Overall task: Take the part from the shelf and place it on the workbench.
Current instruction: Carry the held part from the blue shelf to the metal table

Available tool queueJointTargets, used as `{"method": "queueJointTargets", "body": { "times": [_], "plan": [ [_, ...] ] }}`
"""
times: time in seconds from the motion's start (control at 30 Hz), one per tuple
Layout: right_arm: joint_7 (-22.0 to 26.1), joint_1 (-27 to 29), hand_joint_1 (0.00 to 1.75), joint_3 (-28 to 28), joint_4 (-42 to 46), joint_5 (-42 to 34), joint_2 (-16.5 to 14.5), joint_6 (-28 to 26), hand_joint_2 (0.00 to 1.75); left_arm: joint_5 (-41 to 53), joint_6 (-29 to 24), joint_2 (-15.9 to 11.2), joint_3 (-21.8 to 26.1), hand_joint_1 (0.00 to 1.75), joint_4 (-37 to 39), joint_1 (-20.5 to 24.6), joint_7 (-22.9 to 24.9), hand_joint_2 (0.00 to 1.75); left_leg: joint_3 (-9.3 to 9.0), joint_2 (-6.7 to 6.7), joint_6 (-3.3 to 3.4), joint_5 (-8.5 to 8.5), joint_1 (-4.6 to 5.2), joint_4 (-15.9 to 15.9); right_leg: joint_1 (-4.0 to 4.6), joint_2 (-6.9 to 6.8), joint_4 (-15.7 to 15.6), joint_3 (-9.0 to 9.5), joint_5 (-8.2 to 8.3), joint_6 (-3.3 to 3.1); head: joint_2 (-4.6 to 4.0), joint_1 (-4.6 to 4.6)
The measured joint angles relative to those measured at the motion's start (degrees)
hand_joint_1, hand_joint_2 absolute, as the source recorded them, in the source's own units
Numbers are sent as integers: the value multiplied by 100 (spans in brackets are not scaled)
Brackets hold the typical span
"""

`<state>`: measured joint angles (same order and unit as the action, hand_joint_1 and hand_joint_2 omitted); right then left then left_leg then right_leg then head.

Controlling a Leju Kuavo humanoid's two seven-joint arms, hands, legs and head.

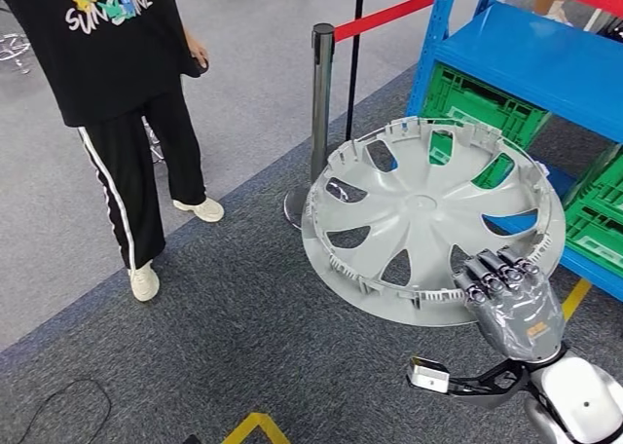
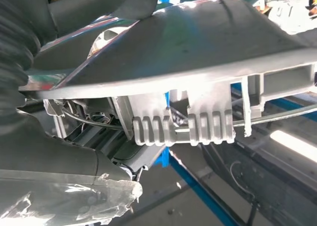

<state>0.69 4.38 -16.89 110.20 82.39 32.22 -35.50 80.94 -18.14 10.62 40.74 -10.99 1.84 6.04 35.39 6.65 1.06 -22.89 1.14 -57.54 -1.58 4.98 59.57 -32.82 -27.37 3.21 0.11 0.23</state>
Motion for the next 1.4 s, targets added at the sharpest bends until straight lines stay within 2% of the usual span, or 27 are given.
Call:
{"method": "queueJointTargets", "body": {
  "times": [0.07, 0.1, 0.13, 0.2, 0.27, 0.3, 0.33, 0.37, 0.43, 0.5, 0.57, 0.6, 0.67, 0.73, 0.8, 0.83, 0.87, 0.9, 0.97, 1.03, 1.07, 1.1, 1.17, 1.23, 1.3, 1.33, 1.4],
  "plan": [
    [-1, 6, 175, 4, -37, -47, 0, 11, 175, -23, 63, -3, 4, 0, 0, -11, 24, 175, 63, 113, -60, 42, -22, -1, 13, -95, -19, 6, 14, -42, 0, -2],
    [1, 6, 175, 5, -53, -62, 0, 12, 175, -32, 78, -4, 7, 0, 0, -20, 33, 175, 90, 64, -91, 19, -20, -31, 17, -161, -24, 8, 25, -67, 0, -6],
    [1, 6, 175, 7, -65, -76, 0, 13, 175, -36, 86, -4, 10, 0, 0, -22, 38, 175, 148, -60, -122, -64, -14, -143, 16, -233, -35, 15, 36, -95, 0, -22],
    [5, 5, 175, 17, -77, -109, 0, 18, 175, -46, 103, -2, 15, 0, 0, -5, 43, 175, 417, -418, -182, -395, -6, -710, 28, -389, -48, 22, 47, -136, 0, -47],
    [22, 6, 175, 26, -93, -158, 0, 32, 175, -54, 128, 7, 20, 0, 0, 12, 43, 175, 765, -571, -217, -698, -35, -1440, 43, -554, -47, 20, 42, -153, 0, -53],
    [34, 5, 175, 28, -103, -181, 0, 43, 175, -58, 141, 12, 22, 0, 0, 13, 43, 175, 845, -589, -222, -719, -48, -1612, 47, -636, -47, 20, 39, -157, 0, -55],
    [45, 4, 175, 28, -112, -201, 0, 56, 175, -59, 154, 17, 26, 0, 0, 12, 45, 175, 821, -600, -222, -641, -56, -1577, 49, -712, -47, 23, 35, -159, 0, -54],
    [55, 1, 175, 29, -118, -214, 0, 69, 175, -61, 167, 19, 30, 0, 0, 11, 48, 175, 683, -632, -215, -478, -59, -1325, 50, -781, -47, 28, 30, -157, 0, -54],
    [66, -8, 175, 32, -122, -229, 0, 91, 175, -64, 197, 28, 36, 0, 0, 20, 54, 175, 260, -867, -189, -161, -30, -565, 66, -901, -38, 44, 9, -129, 0, -56],
    [81, -22, 175, 37, -129, -242, -1, 111, 175, -71, 233, 45, 40, 0, 0, 42, 59, 175, 25, -1050, -137, -65, 12, -107, 97, -1009, -34, 56, -16, -77, 0, -48],
    [111, -45, 175, 41, -151, -254, -3, 139, 175, -94, 270, 55, 62, 0, 0, 49, 70, 175, 19, -969, -66, -78, 31, -37, 104, -1129, -54, 87, -35, -20, 0, -38],
    [130, -62, 175, 40, -165, -261, -4, 158, 175, -108, 286, 60, 80, 0, 0, 42, 78, 175, 12, -905, -33, -72, 25, -21, 94, -1128, -46, 97, -63, 10, 0, -35],
    [164, -103, 175, 37, -195, -292, -9, 206, 175, -129, 317, 73, 118, 0, 0, 45, 99, 175, -13, -774, 41, -54, -1, 8, 78, -899, 232, -11, -251, 50, 0, -14],
    [209, -165, 175, 27, -234, -332, -16, 259, 175, -152, 343, 96, 137, 0, 0, 70, 127, 175, -18, -638, 91, -46, -7, 11, 80, -603, 961, -370, -589, 55, 0, 16],
    [260, -248, 175, 2, -290, -374, -31, 328, 175, -185, 364, 125, 147, 0, 0, 85, 152, 175, -19, -484, 111, -41, 2, 9, 88, -522, 1551, -702, -743, 49, 0, 27],
    [282, -294, 175, -13, -322, -396, -41, 365, 175, -204, 375, 135, 156, 0, 0, 87, 161, 175, -21, -404, 114, -39, 5, 8, 89, -514, 1552, -736, -659, 42, 0, 30],
    [298, -345, 175, -28, -353, -414, -49, 397, 175, -222, 385, 144, 169, 0, 0, 88, 167, 175, -25, -322, 112, -36, 4, 5, 85, -496, 1324, -655, -476, 36, 0, 30],
    [310, -402, 175, -44, -381, -432, -55, 427, 175, -240, 396, 151, 185, 0, 0, 90, 171, 175, -28, -240, 106, -34, -1, -3, 73, -432, 940, -493, -247, 35, 0, 31],
    [328, -536, 175, -82, -436, -470, -68, 481, 175, -272, 417, 161, 227, 0, 0, 105, 181, 175, 2, -88, 71, -23, 4, -36, 34, -194, 246, -167, 15, 41, 0, 28],
    [340, -653, 175, -123, -482, -506, -83, 530, 175, -299, 443, 164, 263, 0, 0, 114, 200, 175, 64, 36, 12, 11, -3, -57, 26, -89, 27, -53, 23, 25, 0, 25],
    [345, -703, 175, -143, -504, -518, -91, 553, 175, -309, 457, 164, 274, 0, 0, 110, 214, 175, 88, 97, -17, 30, -17, -58, 33, -143, 18, -43, 31, 3, 0, 22],
    [348, -755, 175, -166, -531, -524, -99, 578, 175, -318, 468, 166, 280, 0, 0, 102, 228, 175, 106, 86, -45, 27, -22, -66, 39, -205, 9, -42, 44, -25, 0, 22],
    [348, -854, 175, -209, -584, -543, -113, 616, 175, -336, 492, 167, 288, 0, 0, 103, 247, 175, 224, -161, -106, -131, -8, -288, 41, -337, -19, -30, 67, -85, 0, -5],
    [343, -924, 175, -242, -630, -564, -119, 630, 175, -345, 511, 169, 293, 0, 0, 129, 251, 175, 533, -482, -164, -466, -5, -920, 53, -484, -33, -24, 70, -128, 0, -32],
    [337, -972, 175, -278, -678, -584, -122, 634, 175, -347, 522, 172, 303, 0, 0, 142, 251, 175, 848, -571, -193, -671, -31, -1542, 61, -642, -32, -22, 60, -146, 0, -33],
    [331, -991, 175, -299, -701, -593, -123, 636, 175, -347, 525, 173, 310, 0, 0, 140, 251, 175, 893, -584, -200, -635, -43, -1619, 61, -718, -32, -19, 54, -151, 0, -33],
    [322, -1022, 175, -341, -737, -609, -125, 638, 175, -348, 528, 173, 324, 0, 0, 136, 251, 175, 670, -662, -197, -313, -56, -1166, 61, -859, -32, -1, 37, -144, 0, -33]
  ]
}}
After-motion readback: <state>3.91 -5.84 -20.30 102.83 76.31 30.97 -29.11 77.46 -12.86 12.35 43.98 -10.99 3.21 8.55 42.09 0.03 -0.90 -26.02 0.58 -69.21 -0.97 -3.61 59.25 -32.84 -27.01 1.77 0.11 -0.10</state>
